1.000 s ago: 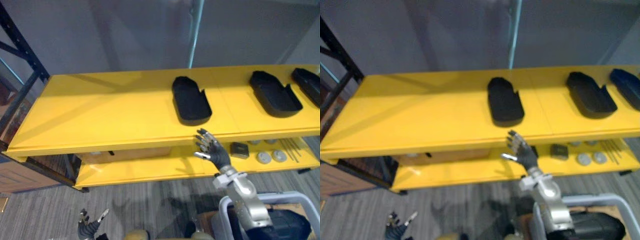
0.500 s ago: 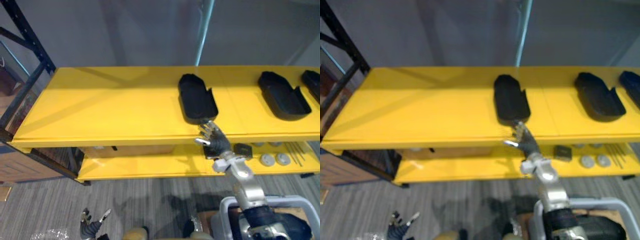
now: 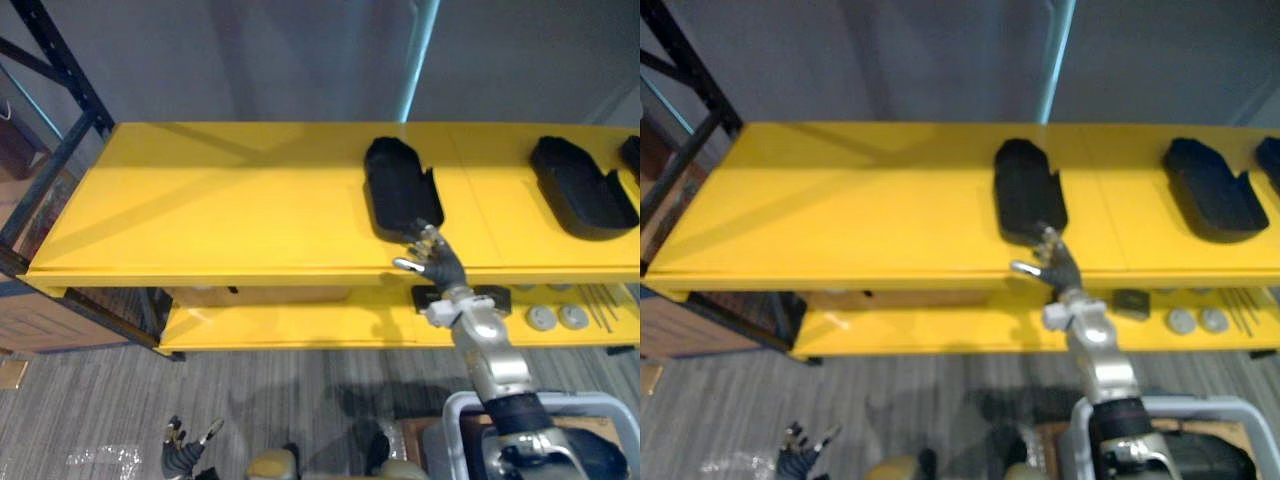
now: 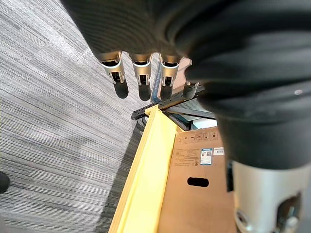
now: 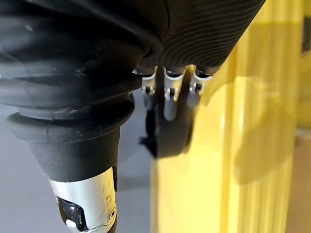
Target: Walk over and take plastic housings, then place them on the shelf
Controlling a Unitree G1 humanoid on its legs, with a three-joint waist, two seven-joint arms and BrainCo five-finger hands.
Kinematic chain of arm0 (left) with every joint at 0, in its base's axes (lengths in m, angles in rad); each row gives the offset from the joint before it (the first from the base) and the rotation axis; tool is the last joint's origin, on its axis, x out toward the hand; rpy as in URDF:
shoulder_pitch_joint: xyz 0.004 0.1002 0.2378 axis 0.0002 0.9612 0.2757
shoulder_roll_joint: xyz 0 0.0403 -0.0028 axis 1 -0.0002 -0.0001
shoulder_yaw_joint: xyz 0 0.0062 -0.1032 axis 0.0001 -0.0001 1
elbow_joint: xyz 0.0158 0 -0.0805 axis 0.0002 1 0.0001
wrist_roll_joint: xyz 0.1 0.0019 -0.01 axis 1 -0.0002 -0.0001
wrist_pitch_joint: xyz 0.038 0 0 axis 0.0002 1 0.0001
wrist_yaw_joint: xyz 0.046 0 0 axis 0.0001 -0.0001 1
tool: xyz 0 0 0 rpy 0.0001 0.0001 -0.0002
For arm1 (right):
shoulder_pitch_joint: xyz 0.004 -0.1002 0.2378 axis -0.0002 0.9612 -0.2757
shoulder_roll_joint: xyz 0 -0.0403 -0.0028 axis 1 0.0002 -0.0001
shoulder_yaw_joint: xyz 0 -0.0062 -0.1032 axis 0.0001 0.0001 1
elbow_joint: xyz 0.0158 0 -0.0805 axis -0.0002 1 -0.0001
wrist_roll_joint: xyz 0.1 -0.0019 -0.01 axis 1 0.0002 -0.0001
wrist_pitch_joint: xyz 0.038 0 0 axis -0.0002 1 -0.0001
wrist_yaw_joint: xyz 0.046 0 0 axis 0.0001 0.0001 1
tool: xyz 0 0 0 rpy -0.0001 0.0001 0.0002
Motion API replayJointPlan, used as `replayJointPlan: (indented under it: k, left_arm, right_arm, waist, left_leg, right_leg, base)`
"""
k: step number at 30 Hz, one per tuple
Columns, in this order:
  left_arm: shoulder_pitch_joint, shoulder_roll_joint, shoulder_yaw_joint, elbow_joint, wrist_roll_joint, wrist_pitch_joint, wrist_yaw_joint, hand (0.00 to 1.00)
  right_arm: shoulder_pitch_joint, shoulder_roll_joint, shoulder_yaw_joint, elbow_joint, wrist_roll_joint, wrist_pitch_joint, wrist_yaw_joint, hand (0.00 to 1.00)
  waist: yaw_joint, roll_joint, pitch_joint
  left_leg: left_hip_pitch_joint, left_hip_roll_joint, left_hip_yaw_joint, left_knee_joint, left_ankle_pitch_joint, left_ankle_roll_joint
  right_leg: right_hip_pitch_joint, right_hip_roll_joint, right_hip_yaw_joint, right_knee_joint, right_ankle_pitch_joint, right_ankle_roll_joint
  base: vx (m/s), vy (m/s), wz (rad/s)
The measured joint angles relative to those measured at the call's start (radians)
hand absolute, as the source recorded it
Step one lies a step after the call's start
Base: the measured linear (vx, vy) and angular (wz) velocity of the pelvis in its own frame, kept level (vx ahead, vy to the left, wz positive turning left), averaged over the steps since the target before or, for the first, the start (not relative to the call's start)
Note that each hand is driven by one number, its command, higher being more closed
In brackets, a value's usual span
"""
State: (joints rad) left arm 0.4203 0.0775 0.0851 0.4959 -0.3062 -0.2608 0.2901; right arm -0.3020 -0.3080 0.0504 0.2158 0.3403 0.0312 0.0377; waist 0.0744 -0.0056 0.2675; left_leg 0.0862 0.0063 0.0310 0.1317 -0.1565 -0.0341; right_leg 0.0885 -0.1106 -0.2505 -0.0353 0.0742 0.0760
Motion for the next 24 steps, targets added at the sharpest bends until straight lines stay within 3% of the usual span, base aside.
replayJointPlan:
  k: [7, 12, 24]
  left_arm:
    - [-0.002, -0.001, -0.020, 0.019, -0.004, 0.000, 0.001, 0.00]
    - [-0.019, -0.001, -0.019, 0.019, -0.011, -0.007, 0.001, 0.00]
    - [-0.030, 0.000, -0.018, 0.014, -0.011, -0.020, 0.000, 0.00]
  right_arm:
    - [-0.083, -0.015, -0.003, 0.094, 0.004, 0.013, -0.014, 0.00]
    - [-0.166, -0.036, -0.009, 0.193, 0.021, -0.016, -0.014, 0.00]
    - [-0.261, -0.057, -0.008, 0.275, 0.058, -0.027, -0.017, 0.00]
  waist:
    - [0.006, -0.001, 0.006]
    - [0.018, 0.000, 0.028]
    - [0.041, 0.011, 0.059]
  left_leg:
    - [0.000, -0.003, -0.004, 0.001, 0.002, 0.003]
    - [-0.005, -0.014, -0.025, 0.001, 0.010, 0.009]
    - [-0.037, -0.015, -0.050, 0.030, 0.006, 0.013]
  right_leg:
    - [-0.002, -0.008, -0.003, 0.007, 0.000, 0.002]
    - [0.001, -0.016, -0.025, 0.009, 0.001, 0.003]
    - [-0.003, -0.023, -0.048, 0.031, -0.009, -0.001]
  base:
    - [-0.01, 0.007, 0.01]
    - [-0.02, 0.021, 0.13]
    - [-0.03, 0.011, 0.07]
